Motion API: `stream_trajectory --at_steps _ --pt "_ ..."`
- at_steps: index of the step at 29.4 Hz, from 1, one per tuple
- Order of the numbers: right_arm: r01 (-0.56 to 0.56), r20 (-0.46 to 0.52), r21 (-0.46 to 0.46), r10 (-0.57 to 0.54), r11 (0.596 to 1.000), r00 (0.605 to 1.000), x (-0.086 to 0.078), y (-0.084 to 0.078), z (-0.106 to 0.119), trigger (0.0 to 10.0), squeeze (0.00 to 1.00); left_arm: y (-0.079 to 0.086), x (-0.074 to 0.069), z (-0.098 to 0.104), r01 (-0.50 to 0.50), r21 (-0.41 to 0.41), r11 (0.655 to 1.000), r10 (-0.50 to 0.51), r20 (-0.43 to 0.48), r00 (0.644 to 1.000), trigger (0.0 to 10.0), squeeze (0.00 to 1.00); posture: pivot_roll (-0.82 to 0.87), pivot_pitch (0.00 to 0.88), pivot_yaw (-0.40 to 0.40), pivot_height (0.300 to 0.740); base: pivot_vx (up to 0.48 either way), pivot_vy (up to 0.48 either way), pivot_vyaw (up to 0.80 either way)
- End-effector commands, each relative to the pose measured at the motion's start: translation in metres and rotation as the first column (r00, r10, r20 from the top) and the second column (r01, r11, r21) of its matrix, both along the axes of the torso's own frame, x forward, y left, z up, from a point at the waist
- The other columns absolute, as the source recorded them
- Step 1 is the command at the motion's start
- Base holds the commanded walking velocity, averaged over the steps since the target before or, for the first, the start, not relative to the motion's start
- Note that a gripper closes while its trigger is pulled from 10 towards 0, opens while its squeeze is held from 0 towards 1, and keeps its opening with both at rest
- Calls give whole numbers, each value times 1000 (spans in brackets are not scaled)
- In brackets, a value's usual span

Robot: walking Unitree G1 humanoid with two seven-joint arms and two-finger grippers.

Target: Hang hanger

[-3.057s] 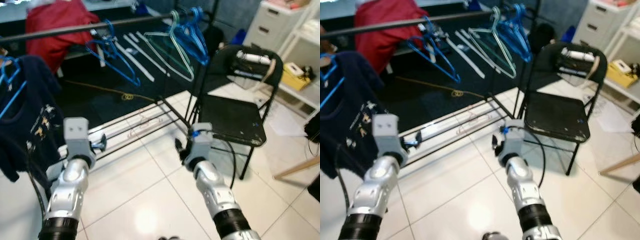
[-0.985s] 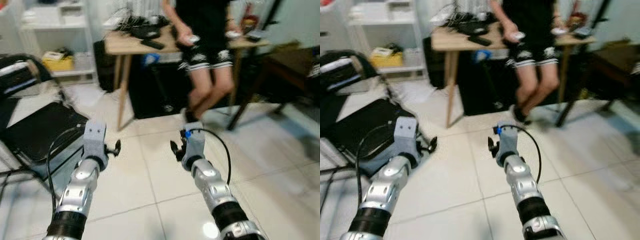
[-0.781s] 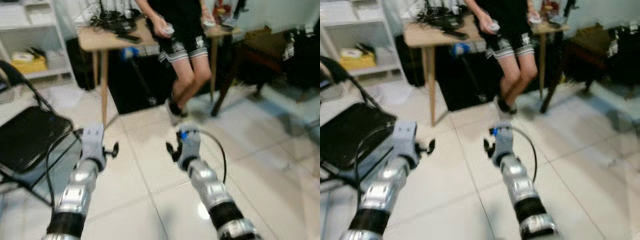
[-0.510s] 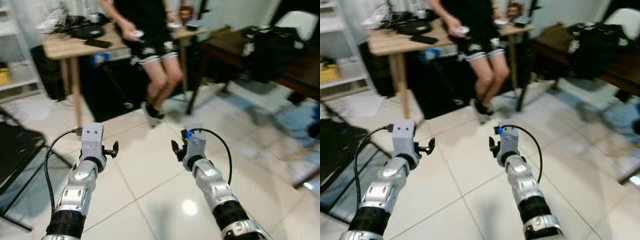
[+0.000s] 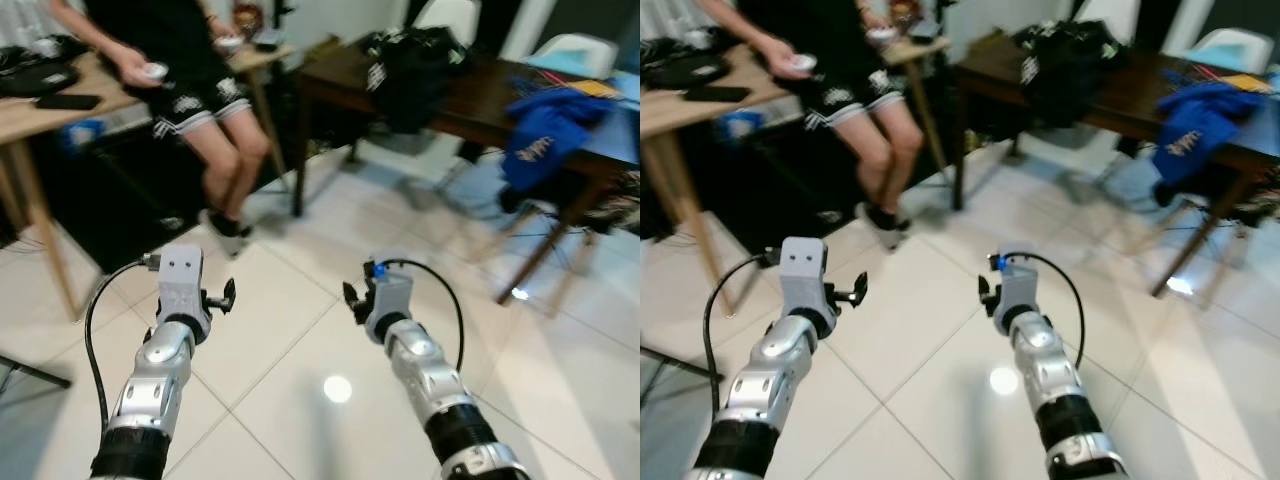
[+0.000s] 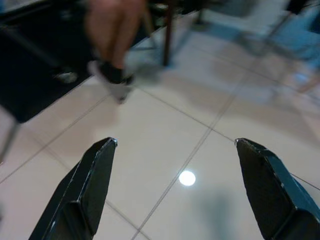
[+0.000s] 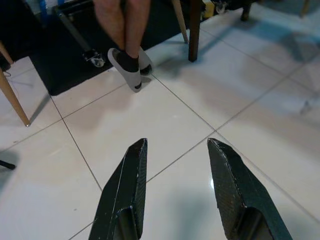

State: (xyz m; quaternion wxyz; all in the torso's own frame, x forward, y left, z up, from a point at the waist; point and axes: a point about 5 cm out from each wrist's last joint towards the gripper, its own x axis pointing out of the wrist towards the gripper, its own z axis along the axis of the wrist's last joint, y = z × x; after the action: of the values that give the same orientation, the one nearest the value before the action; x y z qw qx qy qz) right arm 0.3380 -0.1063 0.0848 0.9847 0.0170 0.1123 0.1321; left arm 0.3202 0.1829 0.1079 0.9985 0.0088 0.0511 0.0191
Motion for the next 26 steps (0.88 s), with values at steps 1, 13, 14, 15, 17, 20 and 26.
stream_trajectory --at_steps 1,13,14,15,17,20,26 --pt "28 -10 6 -28 1000 1000 -2 -6 -4 10000 0 2 -3 1 -15 4 1000 15 18 1000 10000 0 42 93 -23 740 0 0 -800" --pt "17 -21 5 -17 1000 1000 -2 -5 -6 10000 0 7 -2 -7 -47 18 999 48 -37 998 10000 0 43 75 -28 740 0 0 -800" --pt "19 -19 6 -19 1000 1000 -2 -5 -6 10000 0 7 -3 -6 -47 17 999 47 -30 998 10000 0 40 64 -26 740 0 0 -800" --pt "19 -19 6 -19 1000 1000 -2 -5 -6 10000 0 7 -3 -6 -47 17 999 47 -30 998 10000 0 40 64 -26 740 0 0 -800" --pt "13 -20 6 -13 1000 1000 -2 -4 -6 10000 0 6 -2 -5 -35 20 999 35 -26 999 10000 0 41 93 -30 740 0 0 -800" --pt "19 -24 10 -19 1000 1000 -2 -5 -7 10000 0 5 -3 -3 -27 13 1000 27 2 1000 10000 0 45 66 -31 740 0 0 -800" --pt "15 -27 4 -15 1000 1000 -3 -4 -8 10000 0 5 -4 -2 -24 7 1000 24 18 1000 10000 0 41 68 -29 740 0 0 -800"
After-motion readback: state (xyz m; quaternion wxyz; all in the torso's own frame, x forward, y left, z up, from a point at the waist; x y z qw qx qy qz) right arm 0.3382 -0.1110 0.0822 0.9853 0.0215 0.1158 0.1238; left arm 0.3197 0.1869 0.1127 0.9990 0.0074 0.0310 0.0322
